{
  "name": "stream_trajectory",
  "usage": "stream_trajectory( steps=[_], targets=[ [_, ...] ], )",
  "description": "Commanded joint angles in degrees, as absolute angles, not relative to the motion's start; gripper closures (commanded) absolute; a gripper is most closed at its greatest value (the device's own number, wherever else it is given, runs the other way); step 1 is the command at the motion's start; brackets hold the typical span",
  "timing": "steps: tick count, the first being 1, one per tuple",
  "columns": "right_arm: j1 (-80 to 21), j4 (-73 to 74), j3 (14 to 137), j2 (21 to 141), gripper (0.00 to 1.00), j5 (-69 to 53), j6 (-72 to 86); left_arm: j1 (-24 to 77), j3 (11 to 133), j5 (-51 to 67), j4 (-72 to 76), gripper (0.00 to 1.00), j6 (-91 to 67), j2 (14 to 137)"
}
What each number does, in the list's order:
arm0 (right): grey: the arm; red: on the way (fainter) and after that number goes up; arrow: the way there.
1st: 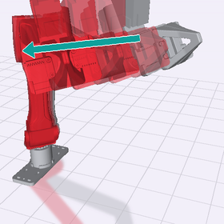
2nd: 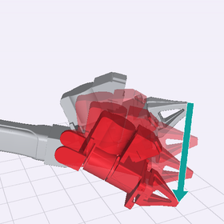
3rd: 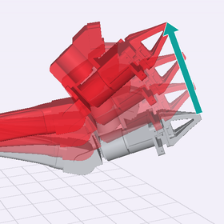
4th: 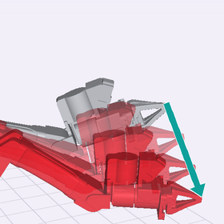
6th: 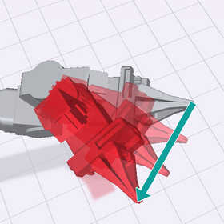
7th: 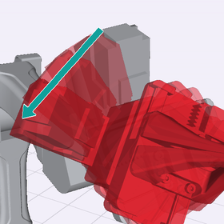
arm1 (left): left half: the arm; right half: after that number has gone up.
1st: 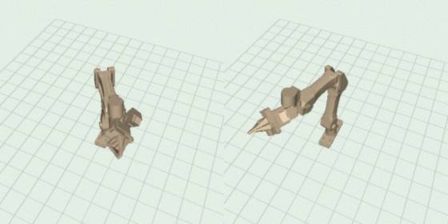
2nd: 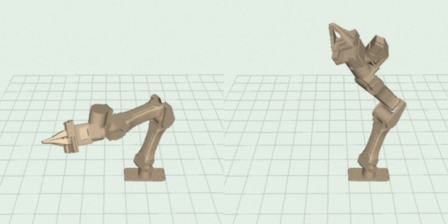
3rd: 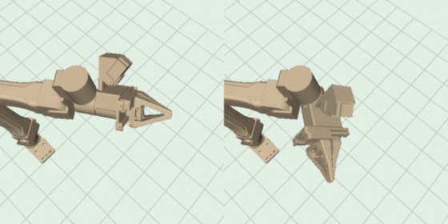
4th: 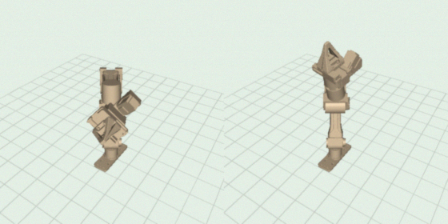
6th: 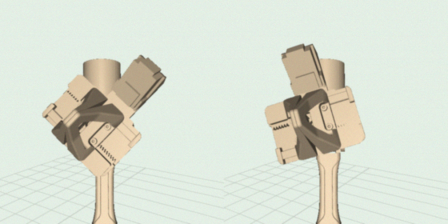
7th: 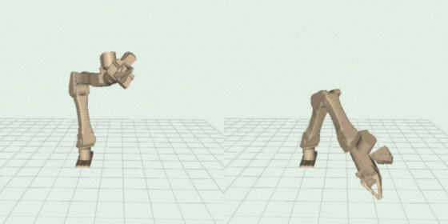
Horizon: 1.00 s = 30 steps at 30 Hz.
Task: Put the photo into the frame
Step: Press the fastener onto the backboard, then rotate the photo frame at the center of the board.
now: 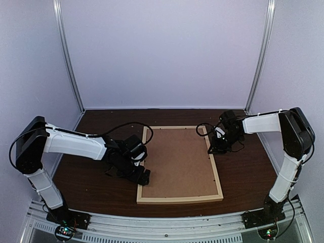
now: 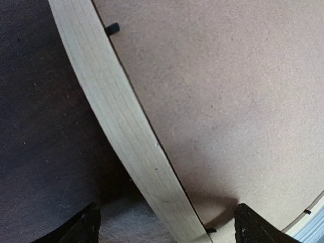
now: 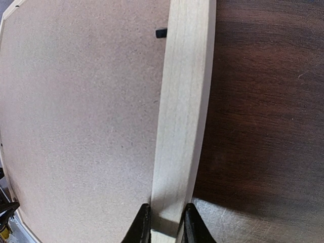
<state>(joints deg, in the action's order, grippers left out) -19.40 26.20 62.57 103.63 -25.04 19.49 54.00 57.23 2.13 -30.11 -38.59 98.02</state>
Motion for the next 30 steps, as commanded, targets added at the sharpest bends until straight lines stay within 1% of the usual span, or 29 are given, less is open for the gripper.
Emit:
stream_trajectory(
  steps=[1, 3, 4, 5, 7, 10, 12, 18, 24, 26, 30],
  targets=[
    [-19.7, 28.6, 61.5, 102.8, 0.93, -22.6, 17.8, 54.7, 57.7, -1.8, -31.2, 0.07, -36.0, 94.8],
    [-19.7, 29.4, 61.6, 101.5, 0.84, -22.1, 17.4, 54.3, 58.0, -3.0, -31.6, 0.07, -35.5, 93.9],
    [-19.7, 29.9, 61.8, 100.9, 0.78, -21.8, 17.3, 54.1, 58.1, -3.4, -31.7, 0.07, -35.3, 93.6],
    [-19.7, 30.3, 61.9, 100.0, 0.68, -21.5, 17.2, 53.8, 58.2, -3.8, -31.7, 0.07, -35.1, 93.1],
    [-19.7, 31.1, 62.1, 98.7, 0.58, -21.2, 17.1, 53.2, 58.4, -4.2, -31.6, 0.07, -34.8, 92.5],
    [-19.8, 31.7, 61.8, 97.0, 0.48, -21.4, 17.3, 52.4, 58.9, -4.9, -31.7, 0.07, -34.2, 91.8],
    [-19.8, 31.8, 61.0, 95.9, 0.45, -21.6, 17.6, 51.9, 59.3, -5.2, -31.7, 0.07, -33.8, 91.4],
    [-22.1, 30.9, 56.0, 92.6, 0.41, -21.9, 19.4, 49.4, 60.6, -5.2, -31.5, 0.07, -32.7, 91.0],
    [-23.9, 29.1, 51.8, 91.7, 0.43, -21.8, 20.5, 45.4, 61.3, -3.7, -30.5, 0.07, -31.7, 89.7],
    [-24.0, 28.5, 51.3, 92.3, 0.46, -21.8, 20.4, 43.9, 61.5, -3.1, -30.4, 0.07, -31.3, 89.6],
    [-24.0, 28.2, 51.6, 94.2, 0.6, -21.9, 19.3, 41.6, 62.0, -2.6, -30.3, 0.07, -30.5, 89.4]
  ],
)
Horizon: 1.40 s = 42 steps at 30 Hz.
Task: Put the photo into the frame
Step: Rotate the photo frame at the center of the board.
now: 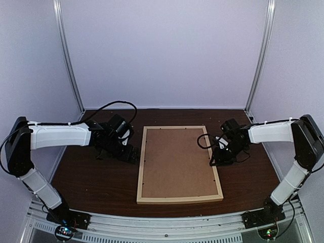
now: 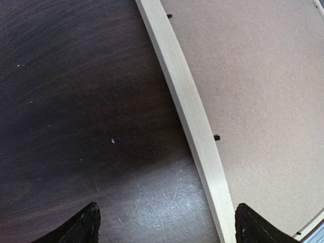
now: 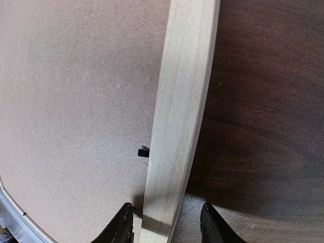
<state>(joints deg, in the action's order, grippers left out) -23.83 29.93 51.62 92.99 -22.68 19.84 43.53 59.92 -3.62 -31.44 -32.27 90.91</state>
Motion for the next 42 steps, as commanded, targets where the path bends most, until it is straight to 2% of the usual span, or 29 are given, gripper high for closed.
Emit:
stream_trajectory(
  steps=[1, 11, 20, 24, 26, 28, 31, 32, 34, 38, 42],
  targets=[
    [-24.0, 28.4, 52.0, 94.9, 0.63, -21.9, 18.9, 41.2, 62.2, -2.6, -30.2, 0.07, -30.3, 89.4],
    [-23.6, 37.9, 62.6, 102.4, 0.99, -23.0, 6.9, 35.4, 66.0, 1.5, -29.0, 0.07, -25.5, 91.6],
    [-25.8, 50.2, 80.1, 114.2, 1.0, -26.1, -12.0, 31.3, 71.9, 4.9, -29.1, 0.06, -11.1, 98.7],
    [-25.5, 58.5, 92.5, 123.3, 1.0, -28.2, -19.6, 30.4, 77.1, 3.3, -29.7, 0.06, -5.6, 104.4],
    [-25.1, 64.4, 100.0, 128.2, 0.93, -28.8, -22.8, 29.7, 80.5, 2.9, -30.1, 0.06, -3.2, 107.9],
    [-24.2, 67.7, 106.1, 131.9, 0.82, -28.6, -24.4, 29.0, 84.6, 2.8, -31.1, 0.06, -0.8, 112.6],
    [-22.3, 68.4, 111.4, 132.8, 0.6, -32.0, -24.6, 27.9, 92.1, 1.7, -34.0, 0.06, 3.3, 119.5],
    [-21.5, 67.2, 111.3, 131.8, 0.47, -33.6, -24.0, 27.5, 94.6, 1.1, -34.9, 0.06, 3.9, 121.6],
    [-20.7, 63.0, 107.9, 128.6, 0.29, -35.7, -22.2, 26.7, 100.0, -0.6, -36.9, 0.06, 4.8, 125.6],
    [-19.8, 55.1, 98.7, 121.1, 0.26, -36.1, -17.6, 25.4, 106.7, -0.4, -38.7, 0.06, 6.4, 131.2],
    [-19.3, 51.2, 91.5, 115.4, 0.34, -34.4, -11.5, 23.8, 112.2, 6.1, -40.7, 0.12, 6.2, 135.6]
  ],
)
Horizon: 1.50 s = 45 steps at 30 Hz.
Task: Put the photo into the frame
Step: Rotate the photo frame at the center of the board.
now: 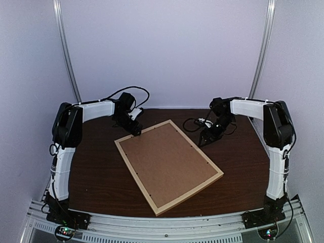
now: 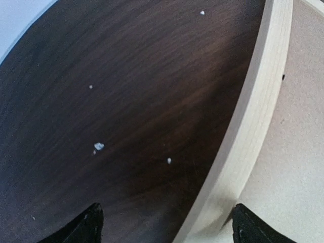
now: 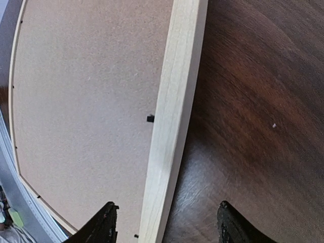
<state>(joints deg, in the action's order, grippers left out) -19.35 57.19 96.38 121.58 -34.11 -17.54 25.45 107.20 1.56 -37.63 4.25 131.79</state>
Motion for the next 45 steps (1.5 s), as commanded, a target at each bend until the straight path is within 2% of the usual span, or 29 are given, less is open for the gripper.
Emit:
stream_trajectory(
  steps=[1, 4, 8, 15, 18, 23, 31, 39, 45],
  targets=[
    [-19.3, 50.2, 89.9, 113.6, 0.36, -34.3, -9.8, 23.3, 113.2, 8.6, -41.3, 0.17, 5.9, 136.3],
    [-19.4, 47.8, 84.4, 109.0, 0.38, -33.3, -4.0, 22.7, 114.1, 13.6, -42.3, 0.33, 5.2, 137.4],
    [-19.4, 46.8, 76.7, 102.8, 0.33, -29.3, 4.5, 22.6, 112.8, 15.6, -42.3, 0.55, 3.9, 137.7],
    [-19.5, 43.6, 62.3, 90.9, 0.3, -24.3, 18.7, 22.3, 104.2, 8.5, -40.5, 0.88, -5.1, 133.0],
    [-20.0, 41.2, 56.1, 85.0, 0.28, -22.3, 23.3, 22.3, 96.2, 5.5, -37.7, 0.98, -10.2, 128.7],
    [-22.7, 34.6, 49.6, 81.8, 0.25, -21.8, 29.7, 22.2, 79.4, 2.2, -30.9, 1.0, -23.6, 119.3],
    [-26.8, 27.2, 49.2, 90.2, 0.23, -21.3, 33.5, 26.9, 53.8, 9.3, -16.6, 0.98, -37.1, 107.7],
    [-26.8, 29.4, 53.6, 96.8, 0.26, -16.0, 29.9, 35.6, 46.2, 9.5, -14.7, 0.92, -42.2, 99.9],
    [-23.6, 32.7, 62.3, 102.0, 0.35, -15.4, 20.9, 39.3, 43.0, 11.7, -15.1, 0.86, -42.4, 93.8]
  ],
)
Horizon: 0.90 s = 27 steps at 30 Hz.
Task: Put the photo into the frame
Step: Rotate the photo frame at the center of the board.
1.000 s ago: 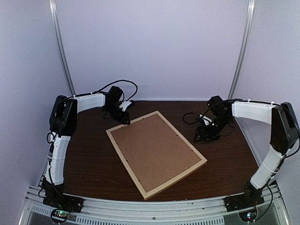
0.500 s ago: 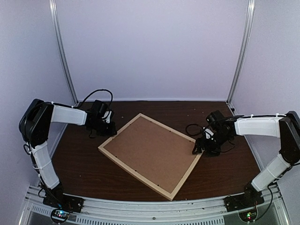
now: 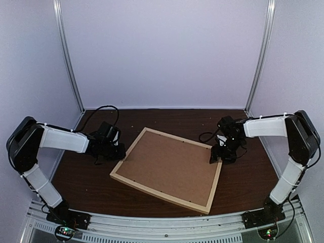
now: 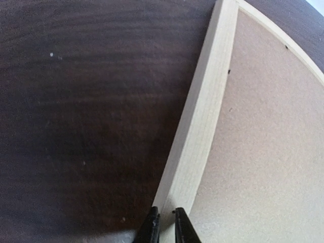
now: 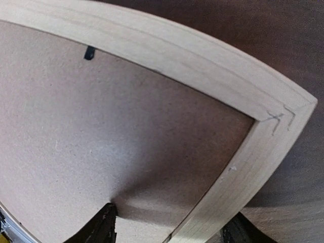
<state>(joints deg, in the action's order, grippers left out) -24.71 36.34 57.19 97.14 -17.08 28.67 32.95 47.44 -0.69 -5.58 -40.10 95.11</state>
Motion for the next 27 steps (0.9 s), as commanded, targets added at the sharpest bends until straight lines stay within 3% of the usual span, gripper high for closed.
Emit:
stream_trajectory(
  steps=[1, 7, 12, 14, 18, 27],
  targets=[
    [-22.7, 33.6, 64.4, 103.2, 0.36, -15.5, 19.0, 39.7, 42.2, 12.4, -15.2, 0.84, -42.4, 92.5],
    [-18.5, 37.5, 75.1, 109.9, 0.42, -16.5, 9.2, 40.1, 40.3, 11.8, -18.6, 0.63, -39.8, 83.5],
    [-18.3, 39.0, 75.0, 107.6, 0.3, -17.5, 9.2, 39.6, 46.1, 3.0, -25.9, 0.39, -34.1, 81.9],
    [-18.4, 38.8, 72.6, 105.0, 0.26, -17.0, 10.1, 38.6, 49.7, 1.9, -27.9, 0.33, -31.6, 84.0],
    [-18.5, 38.3, 67.7, 100.6, 0.26, -17.8, 12.0, 34.1, 55.3, 3.9, -28.9, 0.28, -28.4, 88.5],
    [-18.5, 37.7, 64.2, 100.5, 0.38, -21.2, 12.7, 26.1, 68.6, 9.2, -31.5, 0.24, -23.5, 101.3]
  ],
)
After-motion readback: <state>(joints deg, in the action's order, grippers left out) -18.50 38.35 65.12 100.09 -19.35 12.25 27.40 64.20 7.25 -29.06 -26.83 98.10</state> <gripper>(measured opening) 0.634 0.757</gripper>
